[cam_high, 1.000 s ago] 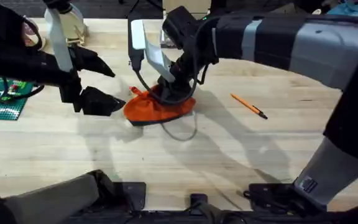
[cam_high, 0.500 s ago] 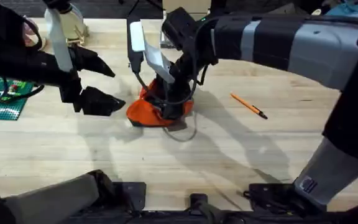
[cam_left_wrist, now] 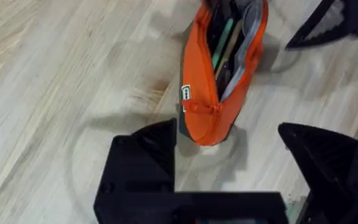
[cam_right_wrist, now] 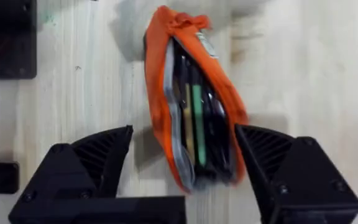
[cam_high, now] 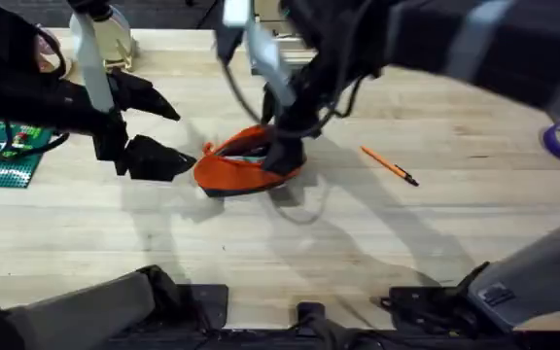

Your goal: Unzip the bag, pick up the pens from the table one at a time and place them inside, then zip the bag closed.

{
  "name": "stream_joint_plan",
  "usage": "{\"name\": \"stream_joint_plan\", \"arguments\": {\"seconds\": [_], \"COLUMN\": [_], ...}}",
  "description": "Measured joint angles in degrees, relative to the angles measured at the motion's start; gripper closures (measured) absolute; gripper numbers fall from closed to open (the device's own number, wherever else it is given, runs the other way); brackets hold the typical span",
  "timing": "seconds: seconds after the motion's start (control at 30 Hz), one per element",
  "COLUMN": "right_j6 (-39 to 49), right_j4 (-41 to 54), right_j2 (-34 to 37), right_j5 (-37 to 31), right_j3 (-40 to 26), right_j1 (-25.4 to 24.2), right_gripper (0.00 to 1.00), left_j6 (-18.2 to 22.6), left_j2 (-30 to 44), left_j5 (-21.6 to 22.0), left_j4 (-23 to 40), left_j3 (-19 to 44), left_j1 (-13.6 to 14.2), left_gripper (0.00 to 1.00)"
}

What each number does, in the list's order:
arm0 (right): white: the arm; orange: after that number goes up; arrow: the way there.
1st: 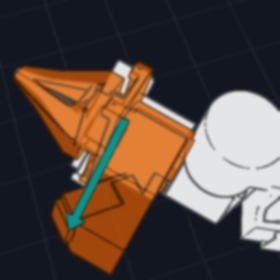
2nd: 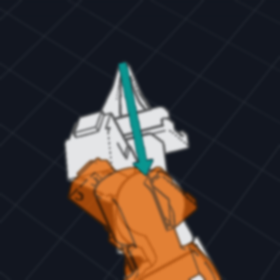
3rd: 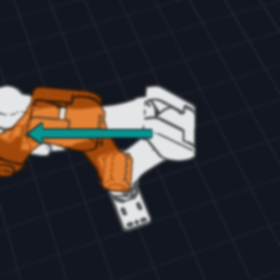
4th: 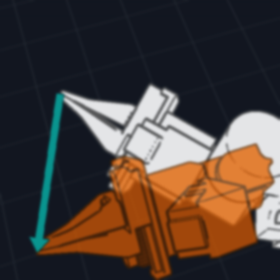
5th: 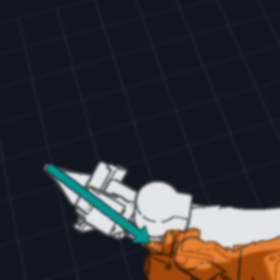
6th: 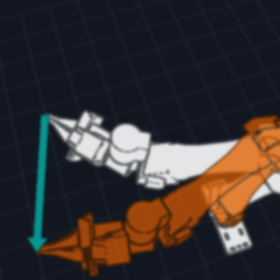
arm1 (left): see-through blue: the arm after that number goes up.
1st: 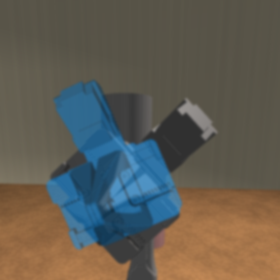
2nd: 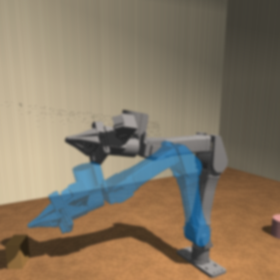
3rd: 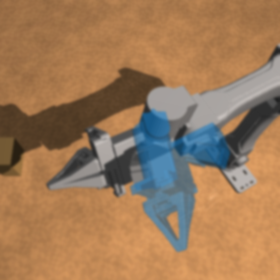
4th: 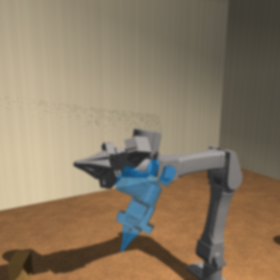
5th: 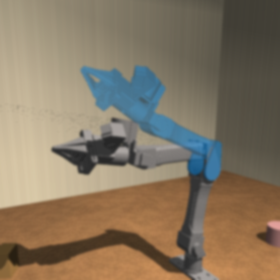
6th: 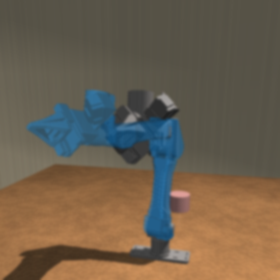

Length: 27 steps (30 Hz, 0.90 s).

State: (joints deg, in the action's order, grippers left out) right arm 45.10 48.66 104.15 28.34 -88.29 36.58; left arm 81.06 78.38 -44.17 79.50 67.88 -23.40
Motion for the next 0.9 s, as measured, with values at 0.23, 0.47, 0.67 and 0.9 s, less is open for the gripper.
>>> {"name": "stream_joint_plan", "arguments": {"seconds": [0.23, 0.47, 0.67, 0.9], "right_j6": [-4.96, -9.22, -10.46, -11.32], "right_j4": [3.01, 6.22, 10.59, 14.04], "right_j2": [-7.57, -13.6, -20.19, -26.6], "right_j5": [0.0, -4.41, -10.98, -15.17], "right_j3": [0.0, 0.0, 0.0, 0.0], "right_j1": [-5.17, -8.05, -8.16, -10.0], "right_gripper": [0.004, 0.004, 0.004, 0.004], "left_j6": [0.0, 0.0, 0.0, 0.0], "left_j2": [0.01, 0.01, 0.01, 0.01], "left_j5": [-0.01, -0.01, 0.01, -0.01], "left_j4": [0.0, 0.0, 0.0, 0.0], "left_j3": [0.0, 0.0, 0.0, 0.0], "left_j1": [0.0, 0.0, 0.0, 0.0], "left_gripper": [0.007, 0.007, 0.007, 0.008]}}
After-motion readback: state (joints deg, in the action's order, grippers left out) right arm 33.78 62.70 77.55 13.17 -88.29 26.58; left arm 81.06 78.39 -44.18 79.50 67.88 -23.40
